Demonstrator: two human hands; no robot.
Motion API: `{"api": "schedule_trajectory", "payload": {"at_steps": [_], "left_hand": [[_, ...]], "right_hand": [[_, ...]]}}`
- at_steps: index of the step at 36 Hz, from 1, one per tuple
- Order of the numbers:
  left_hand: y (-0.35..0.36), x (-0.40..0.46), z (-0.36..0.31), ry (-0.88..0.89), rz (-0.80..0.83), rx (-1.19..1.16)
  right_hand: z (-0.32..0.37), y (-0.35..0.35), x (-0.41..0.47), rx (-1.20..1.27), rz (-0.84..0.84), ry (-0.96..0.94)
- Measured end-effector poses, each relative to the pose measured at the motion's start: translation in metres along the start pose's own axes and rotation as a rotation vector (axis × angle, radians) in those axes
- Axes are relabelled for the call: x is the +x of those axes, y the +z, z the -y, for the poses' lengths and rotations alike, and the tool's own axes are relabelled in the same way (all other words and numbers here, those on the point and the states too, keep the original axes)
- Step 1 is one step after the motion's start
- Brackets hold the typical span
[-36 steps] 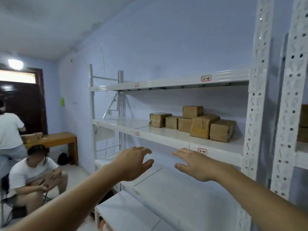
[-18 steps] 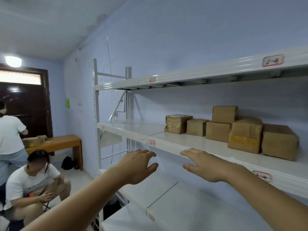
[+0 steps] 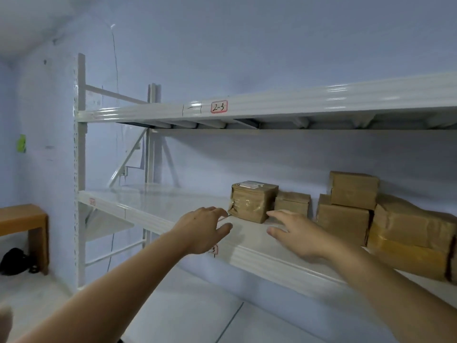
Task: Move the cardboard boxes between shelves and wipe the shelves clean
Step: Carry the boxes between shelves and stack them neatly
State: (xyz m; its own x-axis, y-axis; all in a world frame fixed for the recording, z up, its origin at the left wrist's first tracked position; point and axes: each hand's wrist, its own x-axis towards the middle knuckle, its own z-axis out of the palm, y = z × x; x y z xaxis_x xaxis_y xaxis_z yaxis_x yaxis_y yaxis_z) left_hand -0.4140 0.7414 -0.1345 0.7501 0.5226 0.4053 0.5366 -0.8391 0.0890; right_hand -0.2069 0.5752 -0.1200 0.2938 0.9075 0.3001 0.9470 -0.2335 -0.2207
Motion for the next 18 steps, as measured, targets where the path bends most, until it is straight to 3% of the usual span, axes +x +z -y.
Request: {"api": "schedule_trajectory", "payload": {"at_steps": [7,11,14,18], "left_hand": [[0.022,0.087,0.052,0.148,0.015,0.057],[0.031,0.145,0.078,0.203,0.019,0.033],[0.044,0.188,0.085,0.125,0.005,-0.214],[0.068,0.235,0.074,-0.115,0.089,-0.800]], "right_hand": [[-0.004,0.012,0.065,-0.033,-0.062,0.170],[0.001,0.020,0.104,-0.010,-0.219,0.229],[0.003,0.027,0.134,0.047,-0.360,0.296],[0.005,0.044,0.170,0.201,-0.473,0.419]]}}
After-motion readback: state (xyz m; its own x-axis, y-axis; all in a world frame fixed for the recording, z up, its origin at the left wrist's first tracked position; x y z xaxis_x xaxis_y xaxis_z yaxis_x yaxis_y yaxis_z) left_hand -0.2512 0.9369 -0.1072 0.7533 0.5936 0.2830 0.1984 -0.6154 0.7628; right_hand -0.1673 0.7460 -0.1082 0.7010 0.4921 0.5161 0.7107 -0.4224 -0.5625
